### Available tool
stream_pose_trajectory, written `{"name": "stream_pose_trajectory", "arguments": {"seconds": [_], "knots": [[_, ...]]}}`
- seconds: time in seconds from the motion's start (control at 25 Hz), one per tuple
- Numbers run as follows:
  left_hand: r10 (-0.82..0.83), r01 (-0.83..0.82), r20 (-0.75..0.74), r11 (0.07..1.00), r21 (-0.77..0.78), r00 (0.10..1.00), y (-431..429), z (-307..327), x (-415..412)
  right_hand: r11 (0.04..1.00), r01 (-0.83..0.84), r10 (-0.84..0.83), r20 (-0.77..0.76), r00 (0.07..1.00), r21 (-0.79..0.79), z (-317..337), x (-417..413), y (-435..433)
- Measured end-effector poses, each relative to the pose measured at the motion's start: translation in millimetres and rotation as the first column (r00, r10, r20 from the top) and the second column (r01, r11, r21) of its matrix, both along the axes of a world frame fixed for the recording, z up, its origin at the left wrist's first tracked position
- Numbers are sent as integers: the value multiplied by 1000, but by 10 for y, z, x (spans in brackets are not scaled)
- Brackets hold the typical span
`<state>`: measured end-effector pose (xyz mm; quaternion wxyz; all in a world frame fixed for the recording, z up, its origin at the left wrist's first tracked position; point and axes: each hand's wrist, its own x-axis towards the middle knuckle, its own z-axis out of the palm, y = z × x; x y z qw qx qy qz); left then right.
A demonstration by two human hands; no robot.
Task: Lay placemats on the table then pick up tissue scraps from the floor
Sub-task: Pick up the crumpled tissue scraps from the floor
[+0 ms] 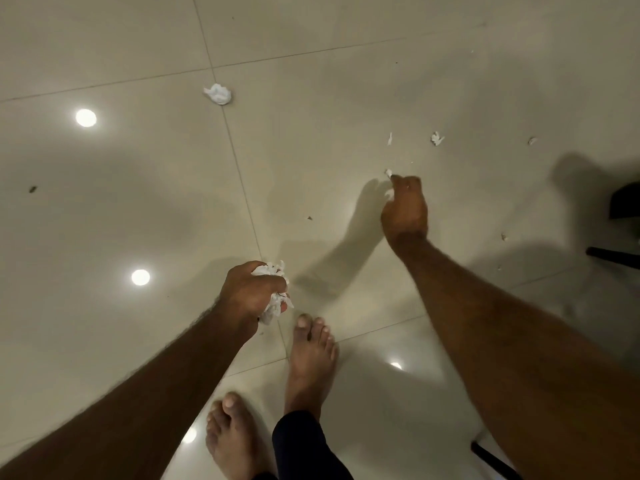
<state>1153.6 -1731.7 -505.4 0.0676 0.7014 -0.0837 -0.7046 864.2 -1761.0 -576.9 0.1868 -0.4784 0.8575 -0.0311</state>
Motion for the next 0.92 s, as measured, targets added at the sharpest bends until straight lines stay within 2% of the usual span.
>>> {"name": "stream_pose_trajectory", "arguments": {"seconds": [0.2,0.44,0.52,0.68,0.76,0.92], "knots": [[-35,35,-41,999,8,999,-139,-122,-224,997,-26,27,-16,1000,75,-164,-253,-152],[-63,64,6,996,-57,998,-299,-153,-398,986,-113,122,-70,990,124,-193,-359,-198],[-66,66,5,995,-71,998,-347,-136,-496,994,-39,49,-105,993,101,-154,-487,-301],[-35,31,-44,996,-84,998,-421,-169,-668,959,265,-270,-42,962,-96,-54,-871,-682],[-48,44,-30,993,-110,998,-440,-205,-711,942,303,-307,-6,952,-147,-29,-1059,-898],[-84,80,-22,986,-148,996,-474,-267,-697,928,345,-347,11,938,-141,-102,-1241,-1100]]}}
